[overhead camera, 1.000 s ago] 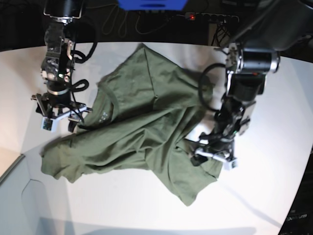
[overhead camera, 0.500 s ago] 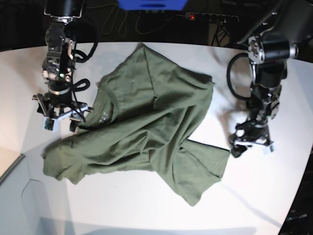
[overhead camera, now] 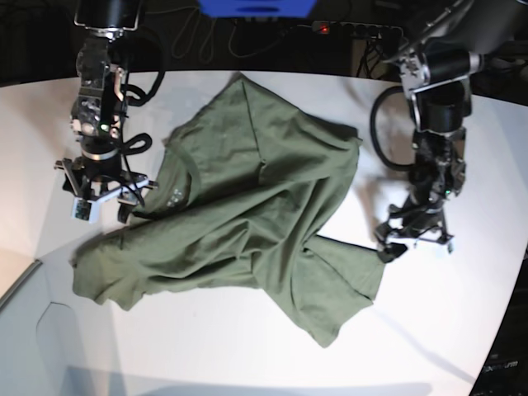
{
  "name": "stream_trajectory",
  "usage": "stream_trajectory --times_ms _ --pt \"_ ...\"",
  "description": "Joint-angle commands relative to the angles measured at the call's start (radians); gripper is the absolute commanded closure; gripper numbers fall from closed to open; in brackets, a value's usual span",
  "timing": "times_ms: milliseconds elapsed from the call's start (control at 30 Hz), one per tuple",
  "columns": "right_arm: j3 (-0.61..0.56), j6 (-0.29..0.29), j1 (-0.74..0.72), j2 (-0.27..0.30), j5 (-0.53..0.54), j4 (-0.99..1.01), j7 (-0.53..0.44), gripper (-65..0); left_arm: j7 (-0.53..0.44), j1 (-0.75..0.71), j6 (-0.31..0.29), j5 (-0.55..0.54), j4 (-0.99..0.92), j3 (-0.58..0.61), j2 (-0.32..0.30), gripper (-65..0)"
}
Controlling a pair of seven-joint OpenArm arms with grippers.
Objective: Layout the t-shirt on the table in an organized manner, then fold the t-shirt properly
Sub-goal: 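Grasp the bunched hem with the left gripper and pull it outward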
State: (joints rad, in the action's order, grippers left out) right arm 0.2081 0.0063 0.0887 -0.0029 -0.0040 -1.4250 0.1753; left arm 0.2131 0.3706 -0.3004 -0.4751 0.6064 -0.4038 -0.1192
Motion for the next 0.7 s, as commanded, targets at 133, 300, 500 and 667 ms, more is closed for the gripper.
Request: stream_trajectory --times_ms 133,300,500,667 --pt "0.0 0.001 -0.01 0.004 -0.001 -0.015 -0.024 -37.3 0.039 0.038 0.056 0.006 0.002 0.03 0.036 -43.3" --pt "0.0 0.001 0.004 0.004 -0.001 -0.017 -0.024 -37.3 0.036 0.071 0.103 0.003 -0.001 0.099 0.043 -43.3" --pt "0.001 0.001 0.012 0.005 -0.001 -0.017 -0.024 -37.3 0.035 0.137 0.162 0.0 -0.121 0.099 0.043 -43.2" --pt "0.0 0.001 0.039 0.007 -0.001 -0.018 -0.026 -37.3 -0.088 0.193 0.165 0.003 -0.274 0.104 0.046 -42.2"
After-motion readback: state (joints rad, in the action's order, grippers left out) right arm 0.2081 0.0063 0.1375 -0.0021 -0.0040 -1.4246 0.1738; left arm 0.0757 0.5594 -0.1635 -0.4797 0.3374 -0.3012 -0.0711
